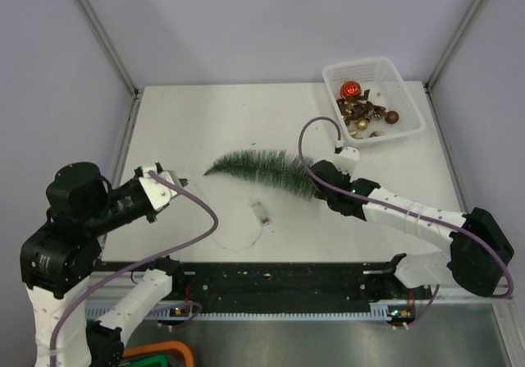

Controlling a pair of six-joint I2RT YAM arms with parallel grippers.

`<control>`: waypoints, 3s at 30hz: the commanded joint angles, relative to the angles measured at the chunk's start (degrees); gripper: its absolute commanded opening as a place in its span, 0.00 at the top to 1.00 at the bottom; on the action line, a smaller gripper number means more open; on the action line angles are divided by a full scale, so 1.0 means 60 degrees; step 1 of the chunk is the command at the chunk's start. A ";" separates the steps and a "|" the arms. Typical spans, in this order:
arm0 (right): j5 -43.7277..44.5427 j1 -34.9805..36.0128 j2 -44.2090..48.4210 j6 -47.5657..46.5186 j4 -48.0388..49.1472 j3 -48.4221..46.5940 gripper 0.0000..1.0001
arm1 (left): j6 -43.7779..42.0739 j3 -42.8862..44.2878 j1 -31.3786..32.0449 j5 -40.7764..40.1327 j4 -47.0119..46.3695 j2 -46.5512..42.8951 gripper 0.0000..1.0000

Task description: Decorate the small christmas tree

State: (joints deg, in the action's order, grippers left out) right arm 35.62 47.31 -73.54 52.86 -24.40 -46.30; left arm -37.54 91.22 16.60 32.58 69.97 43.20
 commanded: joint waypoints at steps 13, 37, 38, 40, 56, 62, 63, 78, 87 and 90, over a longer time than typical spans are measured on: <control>0.2047 0.2061 -0.0868 -0.0841 -0.0283 -0.2097 1.00 | -0.1902 0.0588 0.0016 -0.1181 -0.0193 0.0490 0.94; 0.2356 0.1139 -0.1982 -0.1573 -0.0269 -0.3357 1.00 | -0.1844 0.2156 0.0016 -0.0610 -0.0441 0.0769 0.92; 0.2239 0.1139 -0.2026 -0.1632 -0.0240 -0.3357 1.00 | -0.1844 0.2054 0.0002 -0.0639 -0.0674 0.0711 0.92; 0.2150 0.1240 -0.2113 -0.1603 -0.0225 -0.3284 1.00 | -0.1800 0.1776 0.0016 -0.0727 -0.1186 0.0550 0.93; 0.2150 0.2544 -0.2700 -0.1662 -0.0152 -0.2990 1.00 | -0.1346 0.1159 0.0002 -0.0918 -0.3913 0.0139 0.92; 0.2150 0.2764 -0.2408 -0.1632 -0.0079 -0.3005 1.00 | -0.1273 0.0955 0.0016 -0.0830 -0.3884 0.0256 0.92; 0.2135 0.2823 -0.2305 -0.1719 0.0009 -0.2991 1.00 | -0.1302 0.0809 0.0002 -0.0816 -0.3884 0.0256 0.92; 0.1580 0.4155 -0.2392 -0.2306 0.1224 -0.2625 1.00 | -0.1610 0.0792 0.0016 -0.0918 -0.4338 0.1031 0.92; 0.0466 0.4244 -0.2596 -0.2306 0.2162 -0.2258 1.00 | -0.1332 0.0617 0.0016 -0.0918 -0.4660 0.1310 0.92; 0.0305 0.4244 -0.2976 -0.2321 0.2192 -0.2462 1.00 | -0.1156 0.0617 0.0016 -0.0933 -0.4880 0.1354 0.93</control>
State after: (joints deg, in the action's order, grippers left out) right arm 39.62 72.42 -88.86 39.38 -15.81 -59.68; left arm -46.37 94.50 16.60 27.38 45.82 50.92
